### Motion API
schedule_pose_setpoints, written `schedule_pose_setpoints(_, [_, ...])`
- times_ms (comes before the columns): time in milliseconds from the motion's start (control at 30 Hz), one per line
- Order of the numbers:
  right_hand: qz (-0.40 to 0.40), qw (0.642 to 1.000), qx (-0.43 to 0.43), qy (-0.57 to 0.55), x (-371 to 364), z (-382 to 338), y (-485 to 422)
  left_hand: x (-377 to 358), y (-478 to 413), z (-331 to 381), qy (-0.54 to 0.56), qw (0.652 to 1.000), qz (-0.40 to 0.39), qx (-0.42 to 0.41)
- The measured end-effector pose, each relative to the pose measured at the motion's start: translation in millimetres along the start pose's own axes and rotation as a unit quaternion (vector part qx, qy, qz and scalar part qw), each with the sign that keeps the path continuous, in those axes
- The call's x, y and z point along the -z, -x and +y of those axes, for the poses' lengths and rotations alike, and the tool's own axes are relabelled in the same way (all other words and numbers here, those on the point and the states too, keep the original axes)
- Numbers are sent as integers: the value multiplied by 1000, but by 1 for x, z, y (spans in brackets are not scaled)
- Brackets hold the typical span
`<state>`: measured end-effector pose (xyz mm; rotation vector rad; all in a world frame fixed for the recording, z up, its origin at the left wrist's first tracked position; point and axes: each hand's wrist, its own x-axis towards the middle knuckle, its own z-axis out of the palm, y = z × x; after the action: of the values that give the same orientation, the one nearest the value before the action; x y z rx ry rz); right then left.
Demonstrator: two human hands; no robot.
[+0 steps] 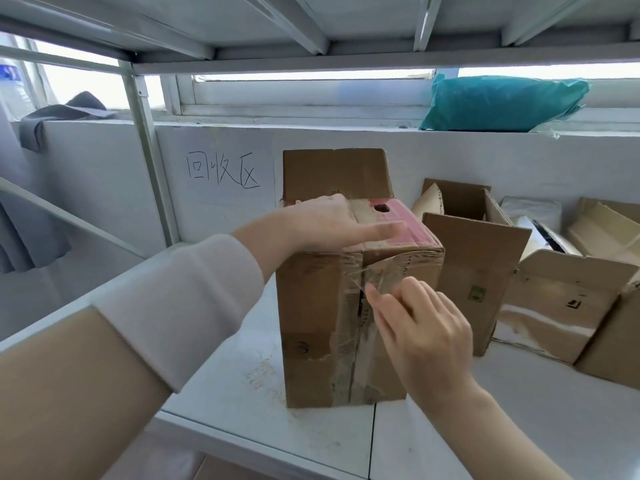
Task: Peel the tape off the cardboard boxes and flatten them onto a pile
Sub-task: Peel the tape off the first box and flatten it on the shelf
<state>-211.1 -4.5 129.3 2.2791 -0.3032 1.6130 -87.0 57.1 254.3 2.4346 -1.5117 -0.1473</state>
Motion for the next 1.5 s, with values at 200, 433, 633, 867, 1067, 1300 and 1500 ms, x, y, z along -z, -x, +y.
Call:
schedule_pose_setpoints(200, [7,999,-50,-6,-12,-8,6,-3,-9,14,-64,996,-38,-53])
schedule_pose_setpoints(433, [-9,996,-85,-40,-24,-25,39,-1,-18,11,-67,995,-40,-55])
schedule_pose_setpoints(633, [-160,905,-323,-228,-18,-53,97,-5,-15,6,-77,995,-51,-38])
schedule_pose_setpoints(867, [-129,630,-656,-395,-6,-36,65,-17,-13,-13,-135,990,36,-21])
schedule_pose_setpoints(1067, [-64,620,-697,-356,4,-21,75,-15,-10,-29,-81,989,120,17])
schedule_pose_setpoints(1300, [36,663,-689,-290,4,-8,52,7,24,-76,167,941,279,88])
schedule_pose_setpoints(1500, [19,848,-478,-228,-11,-49,-10,-33,64,-88,377,860,319,131])
